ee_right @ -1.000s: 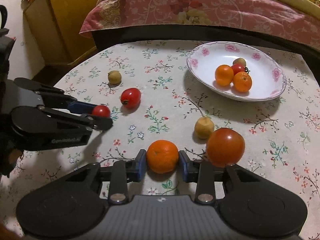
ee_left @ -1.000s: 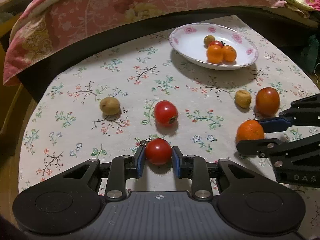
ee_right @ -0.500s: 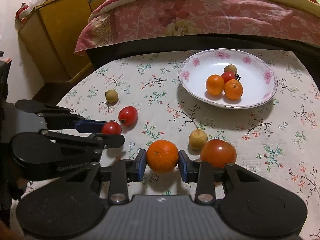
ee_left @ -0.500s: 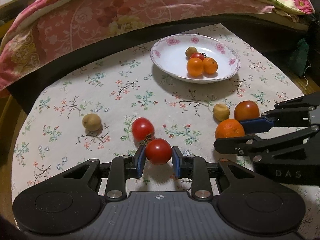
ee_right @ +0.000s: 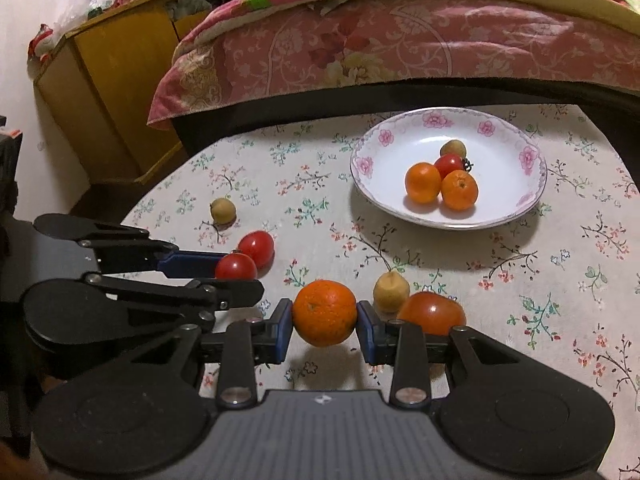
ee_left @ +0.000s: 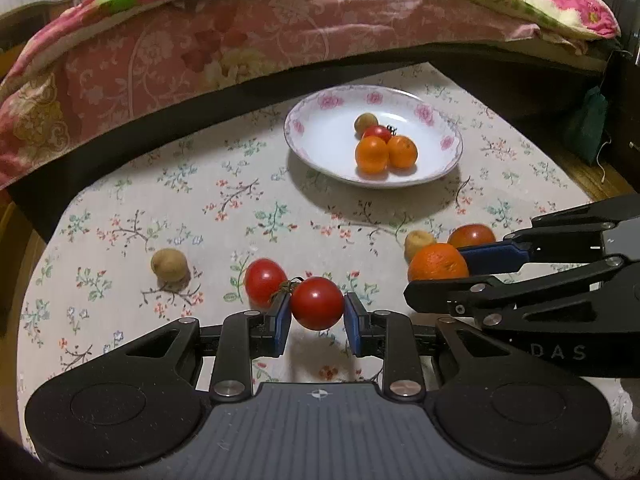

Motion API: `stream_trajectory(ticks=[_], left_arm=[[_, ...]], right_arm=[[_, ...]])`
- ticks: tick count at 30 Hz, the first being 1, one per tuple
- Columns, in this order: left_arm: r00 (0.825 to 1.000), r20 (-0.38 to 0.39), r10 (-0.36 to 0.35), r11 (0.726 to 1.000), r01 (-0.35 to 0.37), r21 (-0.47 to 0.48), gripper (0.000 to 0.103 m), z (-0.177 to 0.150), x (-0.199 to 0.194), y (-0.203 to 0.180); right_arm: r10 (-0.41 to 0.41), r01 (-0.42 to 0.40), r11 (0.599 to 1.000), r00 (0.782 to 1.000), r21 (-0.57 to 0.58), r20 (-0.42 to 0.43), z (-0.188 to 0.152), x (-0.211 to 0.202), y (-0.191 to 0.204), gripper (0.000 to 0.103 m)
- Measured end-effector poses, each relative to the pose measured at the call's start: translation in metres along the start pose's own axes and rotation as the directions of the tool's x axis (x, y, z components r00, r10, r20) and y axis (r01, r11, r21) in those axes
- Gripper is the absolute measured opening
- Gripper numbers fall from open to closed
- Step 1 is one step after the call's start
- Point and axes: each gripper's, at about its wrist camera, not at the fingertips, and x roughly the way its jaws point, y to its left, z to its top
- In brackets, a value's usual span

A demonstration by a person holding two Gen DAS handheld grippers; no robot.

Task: Organize fruits
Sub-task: 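Carry the cherry tomato and tangerine to the white plate and open both grippers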

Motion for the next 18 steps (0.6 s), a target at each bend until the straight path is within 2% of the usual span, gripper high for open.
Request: stream_trajectory(ticks=[18], left_arm=[[0.998, 0.06, -0.014, 1.0, 0.013, 0.008, 0.036, 0.021, -0.006, -0.008]], right_arm=[[0.005, -0.009, 0.998, 0.998, 0.059, 0.06, 0.011, -0.015, -0.013, 0.029]])
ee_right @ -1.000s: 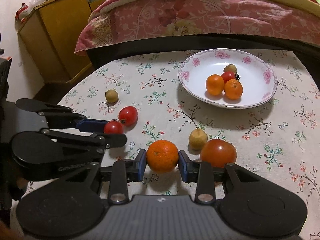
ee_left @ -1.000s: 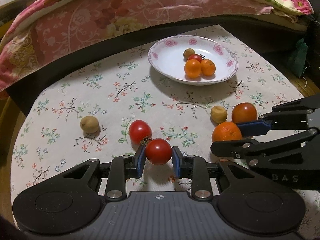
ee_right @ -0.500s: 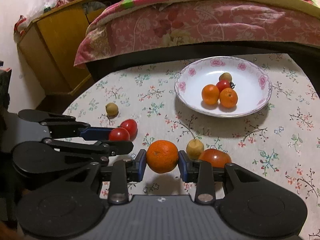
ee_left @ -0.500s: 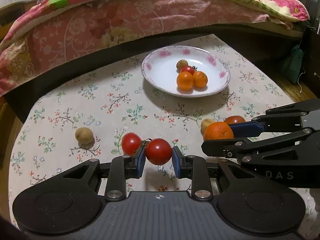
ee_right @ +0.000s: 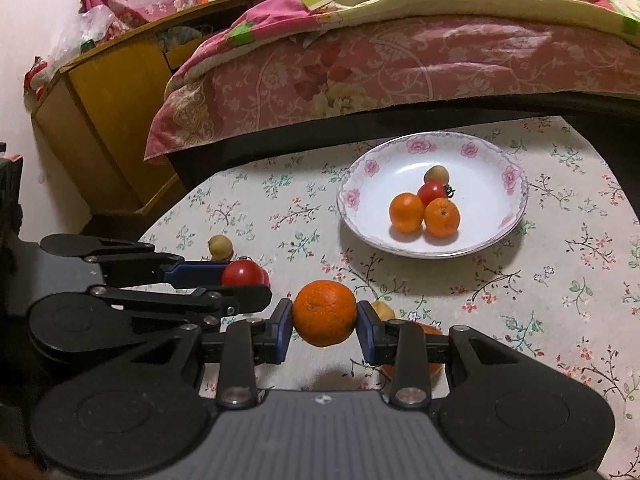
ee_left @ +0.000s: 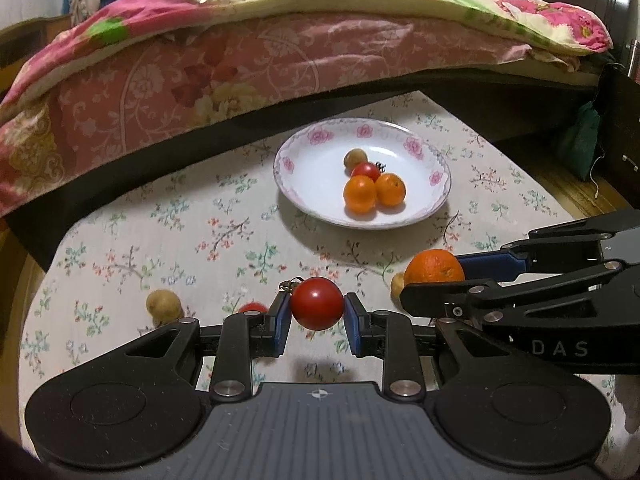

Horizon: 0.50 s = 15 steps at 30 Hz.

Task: Organize fruits
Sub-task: 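Carry the cherry tomato and tangerine to the white plate and open both grippers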

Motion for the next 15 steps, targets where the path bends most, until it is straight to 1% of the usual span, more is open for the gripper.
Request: stream_trajectory(ticks=[9, 12, 15], left_arm=[[0.998, 0.056, -0.005, 1.0, 0.004, 0.017, 0.035, 0.023, 0.007, -0.008], [0.997, 0.071, -0.005, 1.0, 0.004, 0.02, 0.035, 0.035, 0.014, -0.009], [0.997, 0.082, -0.002, 1.0, -0.001, 0.026, 0.035, 0.046, 0.026, -0.012]], right_arm=[[-0.031, 0.03, 0.999, 0.998, 0.025, 0.047, 0.016, -0.008, -0.013, 0.029], [-0.042, 0.039, 0.998, 0.997, 0.049, 0.063, 0.025, -0.006, -0.022, 0.029], [-0.062, 0.058, 0.997, 0.995, 0.05, 0.074, 0.035, -0.001, -0.032, 0.029]])
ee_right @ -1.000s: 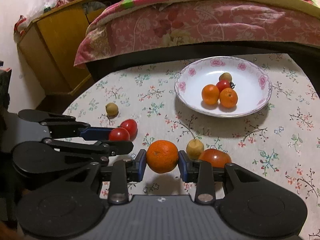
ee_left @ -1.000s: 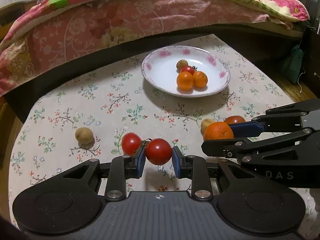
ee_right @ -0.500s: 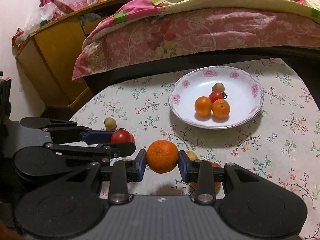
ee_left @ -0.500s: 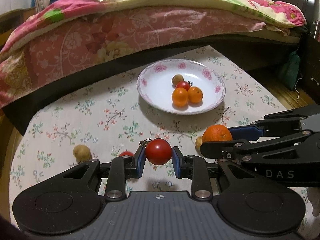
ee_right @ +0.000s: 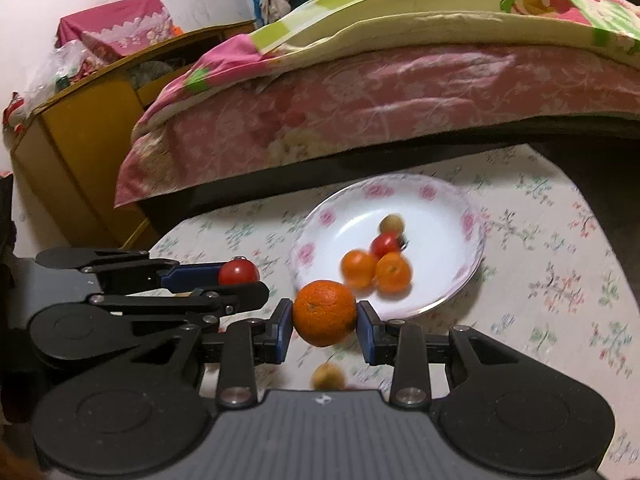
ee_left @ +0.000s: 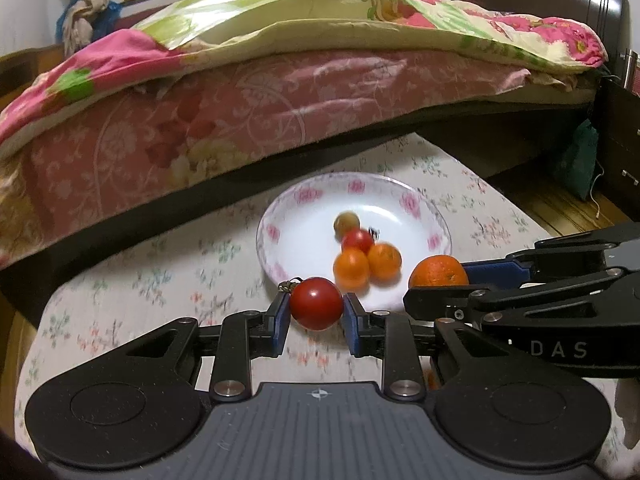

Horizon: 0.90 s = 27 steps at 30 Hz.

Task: Organize fruits
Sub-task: 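Carry the cherry tomato and tangerine to the white plate and open both grippers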

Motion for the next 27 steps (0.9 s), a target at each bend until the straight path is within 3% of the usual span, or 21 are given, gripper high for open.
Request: stream_trajectory(ticks=[9, 27], left_arm=[[1.0, -0.013, 0.006, 1.0, -0.006, 0.011, 0.035, 0.015, 0.039, -0.006], [1.0, -0.016, 0.017, 1.0, -0.017, 0.0, 0.035, 0.029, 0.068, 0.0]], right_arm=[[-0.049, 0.049, 0.998, 0.999, 0.035, -0.006, 0.013, 0.025, -0.03, 0.029], [-0.079, 0.079, 0.996, 0.997, 0.05, -0.004, 0.026, 0.049, -0.046, 0.03]])
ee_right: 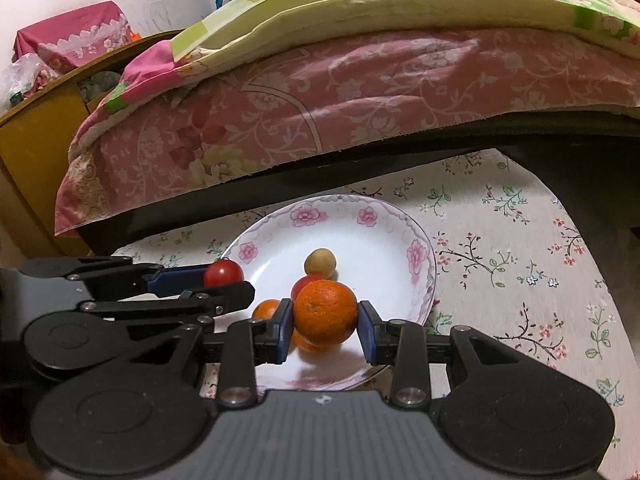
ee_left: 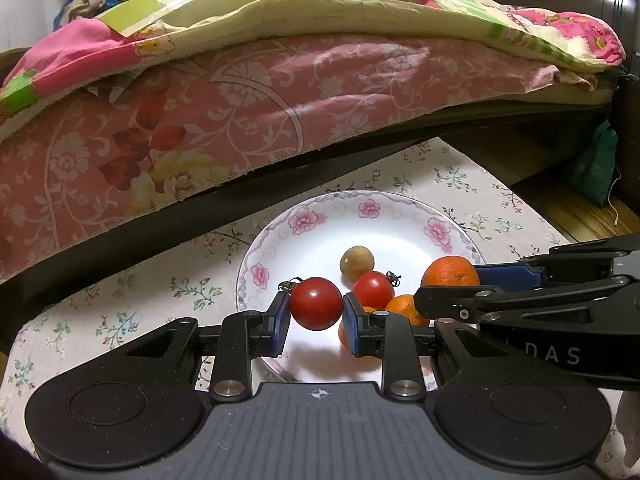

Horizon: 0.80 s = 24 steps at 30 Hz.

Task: Organize fruits
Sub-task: 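Carry the cherry tomato and tangerine to the white plate and open both grippers, then withdraw both grippers from the plate toward the remaining fruits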

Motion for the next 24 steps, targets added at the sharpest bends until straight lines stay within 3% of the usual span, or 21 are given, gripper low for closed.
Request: stream_trajectory(ticks=[4, 11, 24], left_arm=[[1.0, -0.007, -0.001, 1.0, 0.001, 0.004, 0.036, 0.001, 0.004, 0.0], [1.0, 0.002, 0.013, 1.0, -0.013, -0.012, 0.047, 0.004, 0.003, 0.003], [0.998, 0.045, 0.031, 1.0, -0.031, -0.001, 0.052, 0.014, -0.023, 0.004]], right_arm=[[-0.007, 0.007, 1.0, 1.0, 0.006, 0.0, 0.0, 0.003, -0.002, 0.03], [-0.009, 0.009, 1.0, 1.0, 0.015, 0.018, 0.002, 0.0, -0.005, 0.033], [0.004, -0.003, 1.0, 0.997, -0.008, 0.072, 0.01, -0.019, 0.004, 0.04]])
